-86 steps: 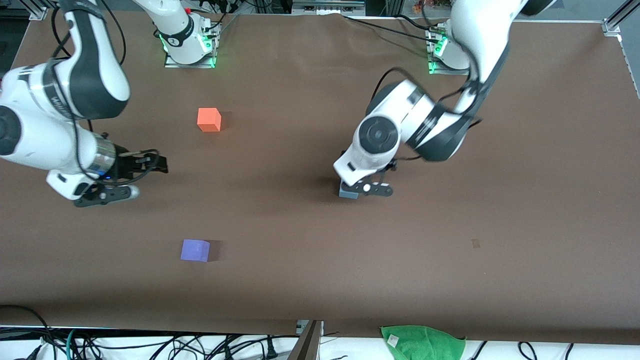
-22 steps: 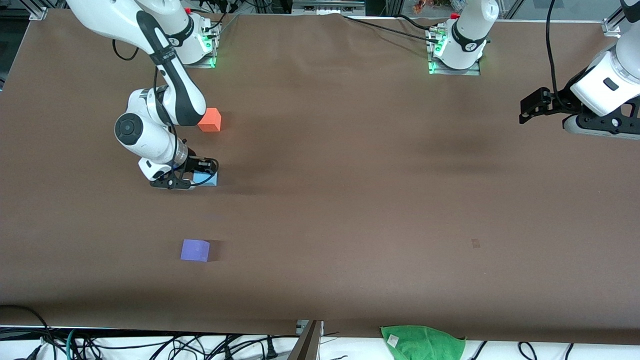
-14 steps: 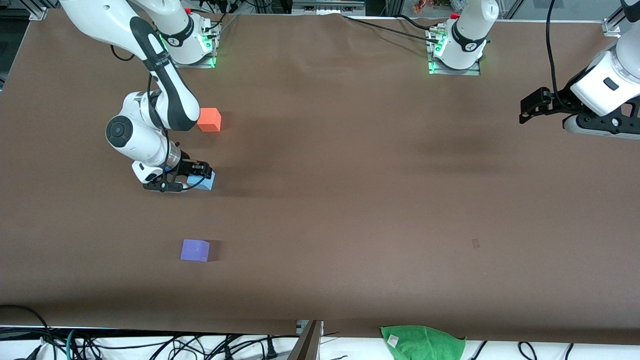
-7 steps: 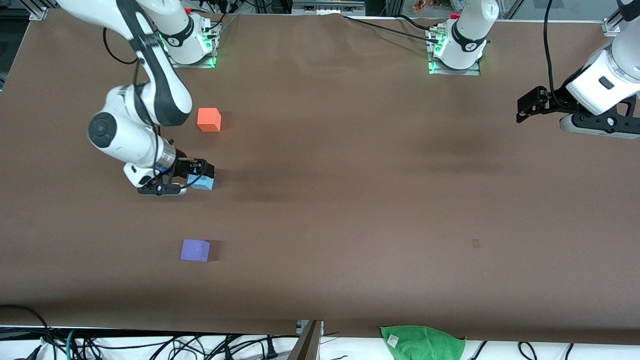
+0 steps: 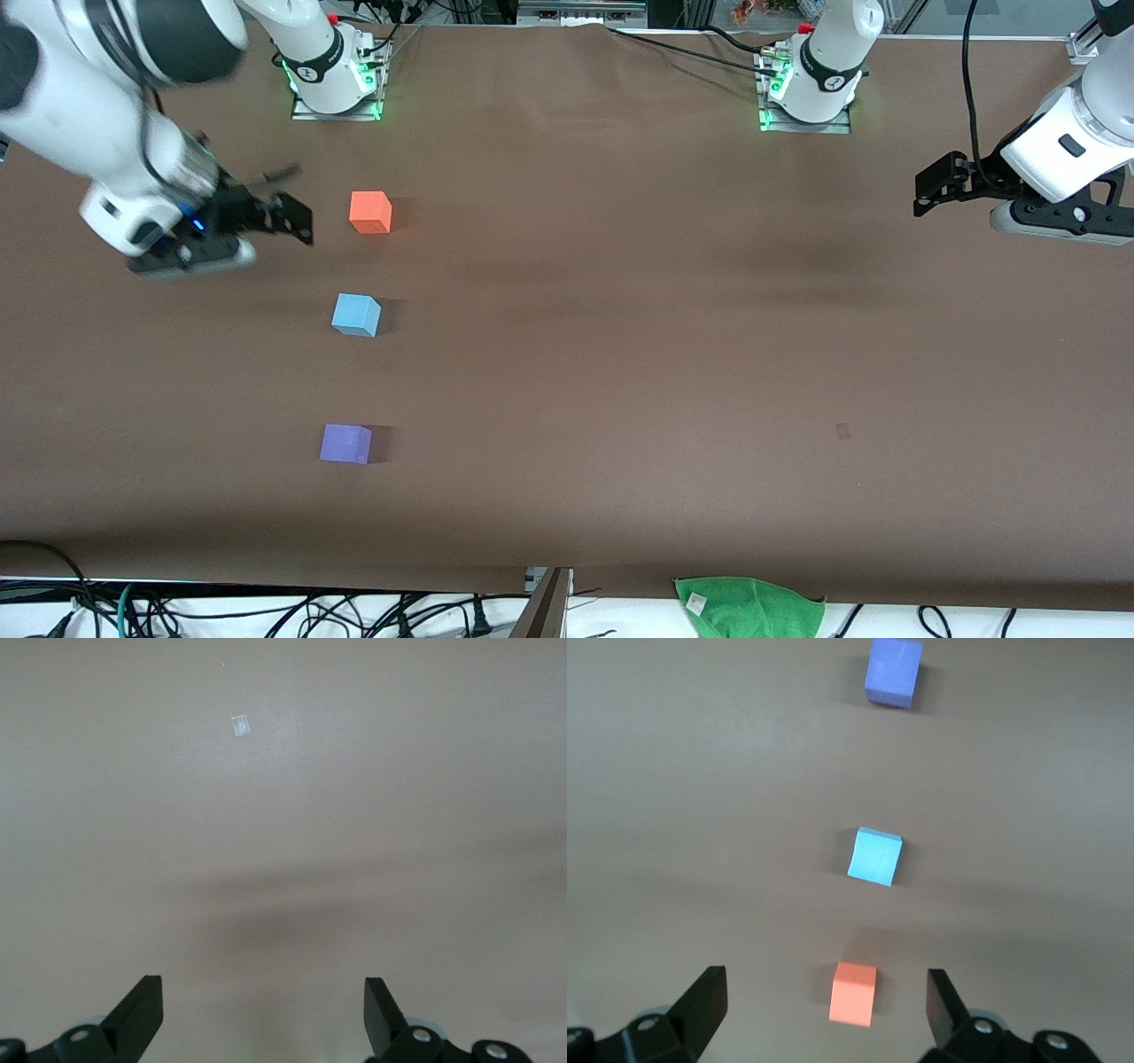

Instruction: Place blue block between orange and purple blocks

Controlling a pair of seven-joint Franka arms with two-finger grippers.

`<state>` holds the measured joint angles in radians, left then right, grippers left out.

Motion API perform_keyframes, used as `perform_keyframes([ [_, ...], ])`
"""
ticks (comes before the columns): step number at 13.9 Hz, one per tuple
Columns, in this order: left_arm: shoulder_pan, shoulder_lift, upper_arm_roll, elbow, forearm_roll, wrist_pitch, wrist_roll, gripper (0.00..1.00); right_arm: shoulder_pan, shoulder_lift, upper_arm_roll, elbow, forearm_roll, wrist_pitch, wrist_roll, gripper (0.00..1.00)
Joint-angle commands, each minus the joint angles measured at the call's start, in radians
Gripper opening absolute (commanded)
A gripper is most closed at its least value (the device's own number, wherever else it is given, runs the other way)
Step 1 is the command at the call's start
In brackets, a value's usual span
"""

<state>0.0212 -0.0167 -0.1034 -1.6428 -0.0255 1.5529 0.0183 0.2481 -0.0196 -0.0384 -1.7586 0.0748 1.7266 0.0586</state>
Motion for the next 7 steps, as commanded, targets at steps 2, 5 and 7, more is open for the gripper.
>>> perform_keyframes([
  [2,-0.001,-0.006,0.001,0.014,-0.016,-0.019,0.0,1.0,-0.012,0.055,-0.034,0.217,-0.055,-0.165,-0.045,0.99],
  [5,-0.003,-0.006,0.001,0.014,-0.016,-0.019,0.0,1.0,-0.012,0.055,-0.037,0.226,-0.101,-0.171,-0.077,0.99],
  [7,-0.003,-0.006,0.001,0.014,-0.016,-0.019,-0.001,1.0,-0.013,0.058,-0.037,0.228,-0.101,-0.17,-0.075,0.99],
])
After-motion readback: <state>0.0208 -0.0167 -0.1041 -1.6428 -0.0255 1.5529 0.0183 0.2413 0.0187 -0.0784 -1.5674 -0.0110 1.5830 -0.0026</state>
